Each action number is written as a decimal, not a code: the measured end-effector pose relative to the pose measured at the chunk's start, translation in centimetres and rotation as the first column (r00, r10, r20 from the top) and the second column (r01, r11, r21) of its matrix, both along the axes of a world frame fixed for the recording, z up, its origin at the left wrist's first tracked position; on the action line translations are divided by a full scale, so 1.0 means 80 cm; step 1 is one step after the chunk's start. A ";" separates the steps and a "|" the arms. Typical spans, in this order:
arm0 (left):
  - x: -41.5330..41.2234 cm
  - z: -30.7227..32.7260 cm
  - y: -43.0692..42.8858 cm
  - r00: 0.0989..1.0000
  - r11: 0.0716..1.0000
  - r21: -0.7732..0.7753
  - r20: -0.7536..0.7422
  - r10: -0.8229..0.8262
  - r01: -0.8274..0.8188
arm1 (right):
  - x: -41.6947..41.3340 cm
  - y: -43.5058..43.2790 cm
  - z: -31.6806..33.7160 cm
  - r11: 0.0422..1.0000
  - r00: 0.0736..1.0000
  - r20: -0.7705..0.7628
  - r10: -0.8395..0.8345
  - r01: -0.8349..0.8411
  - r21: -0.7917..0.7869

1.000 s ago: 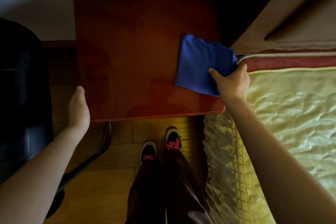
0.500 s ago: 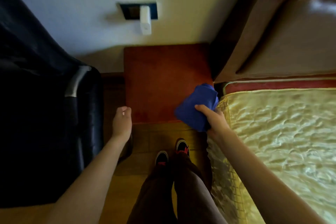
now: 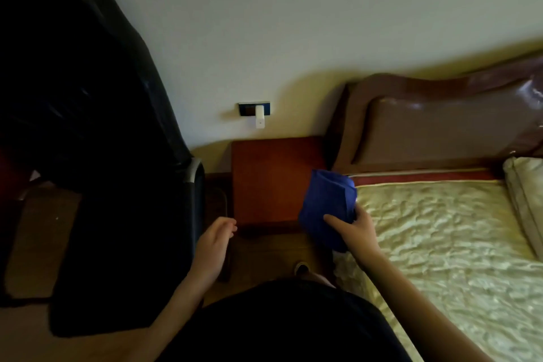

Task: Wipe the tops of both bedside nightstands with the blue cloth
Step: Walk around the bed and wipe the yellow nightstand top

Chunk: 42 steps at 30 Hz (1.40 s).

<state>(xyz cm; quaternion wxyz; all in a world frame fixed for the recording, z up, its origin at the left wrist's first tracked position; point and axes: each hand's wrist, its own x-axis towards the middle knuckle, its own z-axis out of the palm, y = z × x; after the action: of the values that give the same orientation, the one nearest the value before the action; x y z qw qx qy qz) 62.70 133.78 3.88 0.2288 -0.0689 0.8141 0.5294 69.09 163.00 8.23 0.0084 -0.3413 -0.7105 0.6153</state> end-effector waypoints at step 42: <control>0.511 0.000 0.111 -0.544 -0.548 -0.013 0.100 -0.833 0.836 | 0.695 -0.601 -0.014 -0.828 -0.806 0.228 -0.546 0.477 -0.294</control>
<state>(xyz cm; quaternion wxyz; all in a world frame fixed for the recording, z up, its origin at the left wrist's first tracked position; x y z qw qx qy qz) 103.54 142.70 3.90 0.5852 0.6621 0.4681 0.0106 124.71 114.94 7.11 0.6104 -0.6954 0.2244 0.3057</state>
